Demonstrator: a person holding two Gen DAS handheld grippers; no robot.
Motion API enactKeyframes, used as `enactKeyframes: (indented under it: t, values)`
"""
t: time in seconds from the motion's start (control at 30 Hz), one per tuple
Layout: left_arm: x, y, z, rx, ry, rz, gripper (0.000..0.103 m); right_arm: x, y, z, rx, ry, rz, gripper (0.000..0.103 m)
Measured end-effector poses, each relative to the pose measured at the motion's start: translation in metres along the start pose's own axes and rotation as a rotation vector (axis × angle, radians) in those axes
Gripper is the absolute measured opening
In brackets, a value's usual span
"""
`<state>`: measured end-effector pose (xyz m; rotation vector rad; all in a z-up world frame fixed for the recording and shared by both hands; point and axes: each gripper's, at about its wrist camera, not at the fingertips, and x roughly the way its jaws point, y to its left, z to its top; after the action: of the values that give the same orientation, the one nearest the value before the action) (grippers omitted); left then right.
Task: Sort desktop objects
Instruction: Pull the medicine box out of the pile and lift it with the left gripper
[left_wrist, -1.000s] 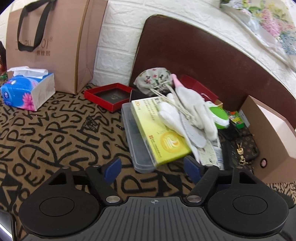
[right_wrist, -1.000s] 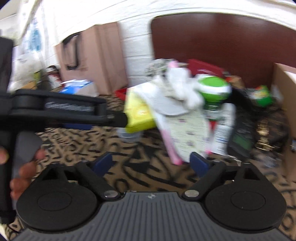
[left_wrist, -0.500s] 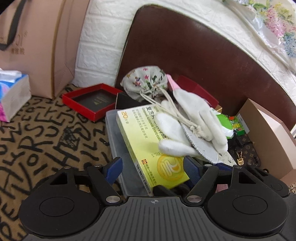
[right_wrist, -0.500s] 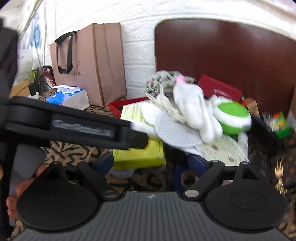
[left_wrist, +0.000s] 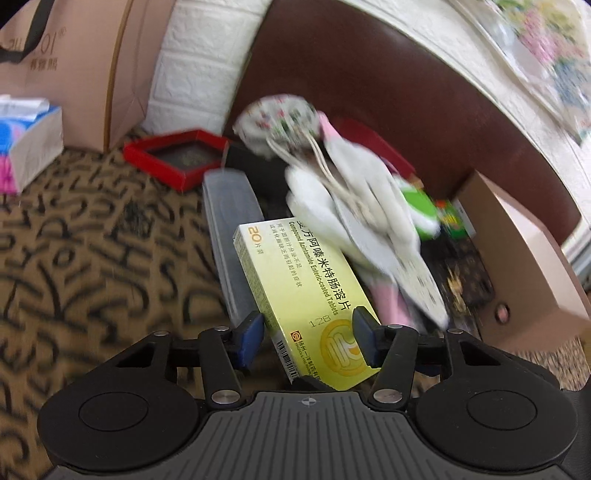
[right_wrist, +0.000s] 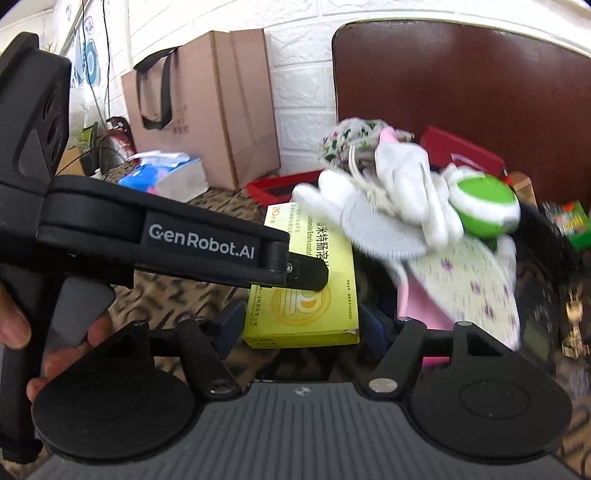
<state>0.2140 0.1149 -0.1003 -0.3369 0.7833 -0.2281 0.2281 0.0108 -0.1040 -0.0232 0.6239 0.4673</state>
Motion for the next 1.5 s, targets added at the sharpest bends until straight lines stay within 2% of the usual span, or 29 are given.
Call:
enactKeyframes:
  t: [0.2, 0.3, 0.53, 0.57, 0.63, 0.7, 0.77, 0.83, 0.97, 1.03, 1.13, 1.23, 1.37, 1.4, 1.47, 1.5]
  values:
    - [-0.018, -0.033, -0.059, -0.004, 0.076, -0.039, 0.054, -0.051, 0.001, -0.043, 0.041, 0.065, 0.006, 0.073]
    - [-0.024, -0.058, -0.089, 0.006, 0.113, -0.069, 0.055, -0.083, -0.003, -0.070, 0.080, 0.099, -0.023, 0.073]
    - [-0.040, -0.135, -0.149, 0.190, 0.192, -0.144, 0.067, -0.158, -0.012, -0.121, 0.181, 0.148, -0.112, 0.076]
    - [-0.043, -0.141, -0.158, 0.197, 0.210, -0.169, 0.071, -0.168, -0.013, -0.128, 0.191, 0.149, -0.119, 0.079]
    - [-0.047, -0.150, -0.170, 0.206, 0.230, -0.194, 0.072, -0.185, -0.015, -0.139, 0.213, 0.140, -0.143, 0.085]
    - [-0.049, -0.154, -0.172, 0.211, 0.219, -0.168, 0.073, -0.197, -0.017, -0.147, 0.204, 0.113, -0.156, 0.088]
    - [-0.048, -0.155, -0.169, 0.206, 0.216, -0.139, 0.077, -0.202, -0.020, -0.150, 0.185, 0.084, -0.186, 0.095]
    - [-0.046, -0.154, -0.162, 0.198, 0.206, -0.101, 0.084, -0.202, -0.021, -0.149, 0.148, 0.077, -0.191, 0.095]
    - [-0.039, -0.155, -0.157, 0.226, 0.231, -0.080, 0.085, -0.203, -0.022, -0.150, 0.131, 0.046, -0.164, 0.097]
    - [-0.038, -0.156, -0.157, 0.240, 0.242, -0.079, 0.083, -0.203, -0.024, -0.150, 0.142, 0.043, -0.159, 0.096]
    - [-0.038, -0.156, -0.157, 0.247, 0.264, -0.113, 0.071, -0.199, -0.025, -0.151, 0.149, 0.067, -0.150, 0.091]
    - [-0.037, -0.160, -0.158, 0.263, 0.281, -0.127, 0.070, -0.196, -0.025, -0.153, 0.160, 0.081, -0.133, 0.087]
    - [-0.034, -0.164, -0.160, 0.286, 0.286, -0.129, 0.077, -0.194, -0.024, -0.154, 0.157, 0.102, -0.118, 0.087]
    - [-0.033, -0.164, -0.160, 0.286, 0.288, -0.132, 0.076, -0.193, -0.025, -0.154, 0.157, 0.104, -0.116, 0.087]
    - [-0.034, -0.164, -0.159, 0.288, 0.286, -0.137, 0.066, -0.194, -0.025, -0.154, 0.159, 0.106, -0.117, 0.086]
    - [-0.034, -0.163, -0.159, 0.285, 0.286, -0.137, 0.066, -0.194, -0.026, -0.154, 0.164, 0.106, -0.116, 0.086]
